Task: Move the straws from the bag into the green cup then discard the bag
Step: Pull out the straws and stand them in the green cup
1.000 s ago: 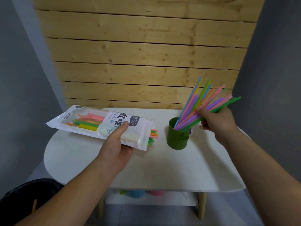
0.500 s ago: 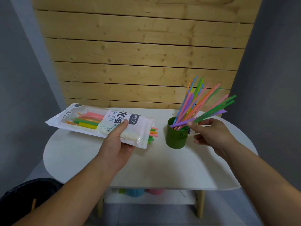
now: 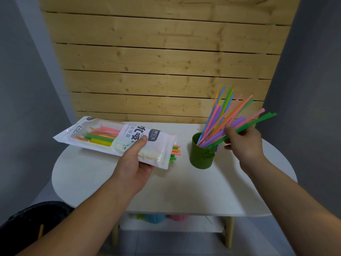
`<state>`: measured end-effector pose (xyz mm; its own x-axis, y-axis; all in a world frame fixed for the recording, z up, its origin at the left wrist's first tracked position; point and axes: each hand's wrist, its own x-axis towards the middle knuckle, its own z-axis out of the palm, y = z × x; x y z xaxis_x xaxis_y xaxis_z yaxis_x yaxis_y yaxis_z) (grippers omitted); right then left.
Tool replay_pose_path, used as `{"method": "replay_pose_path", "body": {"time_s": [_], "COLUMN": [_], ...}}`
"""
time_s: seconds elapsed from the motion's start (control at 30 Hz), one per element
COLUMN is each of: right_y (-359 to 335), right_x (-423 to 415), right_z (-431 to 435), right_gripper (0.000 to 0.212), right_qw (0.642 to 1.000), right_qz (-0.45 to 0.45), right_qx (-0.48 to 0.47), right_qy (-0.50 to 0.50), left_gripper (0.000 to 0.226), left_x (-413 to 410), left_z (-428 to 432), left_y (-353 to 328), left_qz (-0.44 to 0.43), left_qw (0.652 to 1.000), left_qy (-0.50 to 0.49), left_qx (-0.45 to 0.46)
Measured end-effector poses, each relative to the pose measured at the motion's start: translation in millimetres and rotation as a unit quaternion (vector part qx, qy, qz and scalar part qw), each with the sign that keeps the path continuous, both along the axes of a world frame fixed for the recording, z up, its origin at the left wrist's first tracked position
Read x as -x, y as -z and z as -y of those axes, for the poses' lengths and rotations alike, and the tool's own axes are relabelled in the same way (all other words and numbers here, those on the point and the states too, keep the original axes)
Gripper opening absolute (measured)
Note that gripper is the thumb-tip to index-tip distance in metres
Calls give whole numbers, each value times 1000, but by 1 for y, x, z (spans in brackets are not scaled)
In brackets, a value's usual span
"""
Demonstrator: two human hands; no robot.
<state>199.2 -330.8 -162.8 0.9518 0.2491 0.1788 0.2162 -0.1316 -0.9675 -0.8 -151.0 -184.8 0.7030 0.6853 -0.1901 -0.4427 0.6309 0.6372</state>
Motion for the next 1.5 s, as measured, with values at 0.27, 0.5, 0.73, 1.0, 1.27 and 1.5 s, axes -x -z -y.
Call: {"method": "replay_pose_path", "body": {"time_s": [0.27, 0.5, 0.73, 1.0, 1.27, 1.5], "right_y": [1, -14, -21, -10, -7, -13], "right_x": [3, 32, 70, 90, 87, 86], "right_z": [-4, 10, -4, -28, -29, -25], "right_gripper": [8, 56, 22, 22, 5, 10], "right_qw": [998, 954, 941, 928, 916, 923], "right_qz": [22, -166, -218, -255, -282, -281], "right_qx": [47, 220, 8, -51, -96, -88], "right_qy": [-42, -117, -260, -267, -270, -247], "left_gripper": [40, 38, 44, 35, 35, 29], "left_x": [0, 1, 2, -1, -2, 0], "left_z": [0, 0, 3, 5, 7, 8], "left_y": [-1, -2, -1, -2, -2, -4], "left_qz": [-11, -4, 9, 2, 6, 3], "left_qw": [1000, 1000, 1000, 999, 999, 999], "left_qy": [7, 3, 7, 12, 5, 4], "left_qx": [-1, 0, -8, -37, -44, -38]}}
